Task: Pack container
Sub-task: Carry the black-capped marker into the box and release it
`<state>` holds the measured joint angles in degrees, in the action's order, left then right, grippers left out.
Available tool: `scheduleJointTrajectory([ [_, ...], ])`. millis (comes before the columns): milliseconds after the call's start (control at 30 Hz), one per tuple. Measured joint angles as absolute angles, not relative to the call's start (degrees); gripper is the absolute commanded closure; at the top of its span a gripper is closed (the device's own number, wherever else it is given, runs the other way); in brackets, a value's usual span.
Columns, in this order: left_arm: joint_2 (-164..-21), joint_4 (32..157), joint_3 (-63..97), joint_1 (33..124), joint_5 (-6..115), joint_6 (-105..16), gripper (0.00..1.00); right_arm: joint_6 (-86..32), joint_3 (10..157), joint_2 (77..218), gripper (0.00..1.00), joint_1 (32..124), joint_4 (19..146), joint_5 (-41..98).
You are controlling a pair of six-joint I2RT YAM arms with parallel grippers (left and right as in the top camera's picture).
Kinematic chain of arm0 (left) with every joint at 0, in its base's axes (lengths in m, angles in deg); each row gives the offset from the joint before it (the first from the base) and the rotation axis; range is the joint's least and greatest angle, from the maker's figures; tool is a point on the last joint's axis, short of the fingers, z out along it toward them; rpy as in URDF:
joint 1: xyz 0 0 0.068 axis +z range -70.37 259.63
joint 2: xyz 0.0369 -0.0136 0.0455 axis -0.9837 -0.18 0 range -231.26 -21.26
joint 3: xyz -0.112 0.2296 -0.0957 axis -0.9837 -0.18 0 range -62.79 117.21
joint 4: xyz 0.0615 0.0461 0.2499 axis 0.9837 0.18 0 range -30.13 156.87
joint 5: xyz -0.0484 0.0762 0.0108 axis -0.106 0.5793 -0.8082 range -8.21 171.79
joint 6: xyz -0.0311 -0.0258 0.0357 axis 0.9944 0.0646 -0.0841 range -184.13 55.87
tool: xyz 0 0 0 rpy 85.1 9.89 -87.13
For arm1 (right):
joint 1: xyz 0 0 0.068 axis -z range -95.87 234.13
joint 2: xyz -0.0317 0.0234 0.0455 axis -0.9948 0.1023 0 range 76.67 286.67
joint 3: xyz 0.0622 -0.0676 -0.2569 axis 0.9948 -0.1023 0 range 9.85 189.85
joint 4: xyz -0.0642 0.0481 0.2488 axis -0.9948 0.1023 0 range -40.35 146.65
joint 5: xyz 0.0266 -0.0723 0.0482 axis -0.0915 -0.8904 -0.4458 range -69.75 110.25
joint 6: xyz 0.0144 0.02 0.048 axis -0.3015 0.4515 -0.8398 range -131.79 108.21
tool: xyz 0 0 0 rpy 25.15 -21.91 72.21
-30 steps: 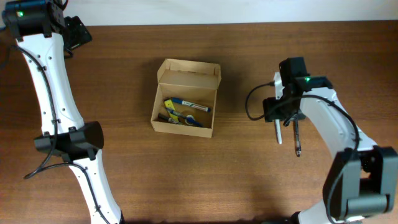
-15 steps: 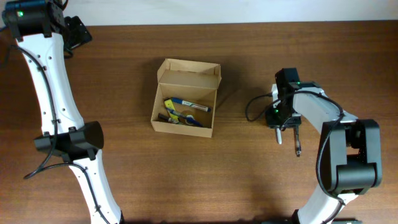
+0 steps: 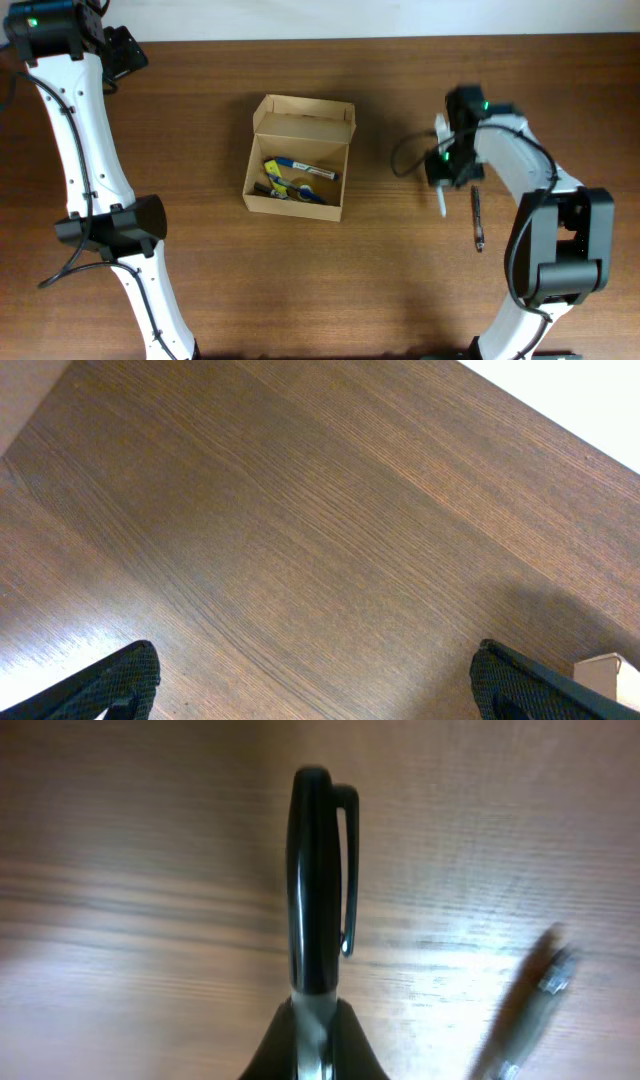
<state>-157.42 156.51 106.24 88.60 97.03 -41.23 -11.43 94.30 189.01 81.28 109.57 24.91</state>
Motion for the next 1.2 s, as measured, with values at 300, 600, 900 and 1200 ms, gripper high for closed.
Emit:
scheduleJointTrajectory([
  [300,-157.4,156.5,106.2,88.6,97.0,-41.2,0.0,5.1,120.6,186.1,0.96,67.1,122.4,26.6],
  [600,-157.4,156.5,106.2,88.6,97.0,-41.2,0.0,25.2,122.1,189.5,0.96,46.3,116.2,27.8],
  [900,-157.4,156.5,106.2,88.6,97.0,-41.2,0.0,31.9,122.1,199.7,0.96,43.4,107.5,27.6],
  [1200,-157.4,156.5,106.2,88.6,97.0,-41.2,0.0,32.1,122.1,206.9,0.96,48.8,107.4,27.7],
])
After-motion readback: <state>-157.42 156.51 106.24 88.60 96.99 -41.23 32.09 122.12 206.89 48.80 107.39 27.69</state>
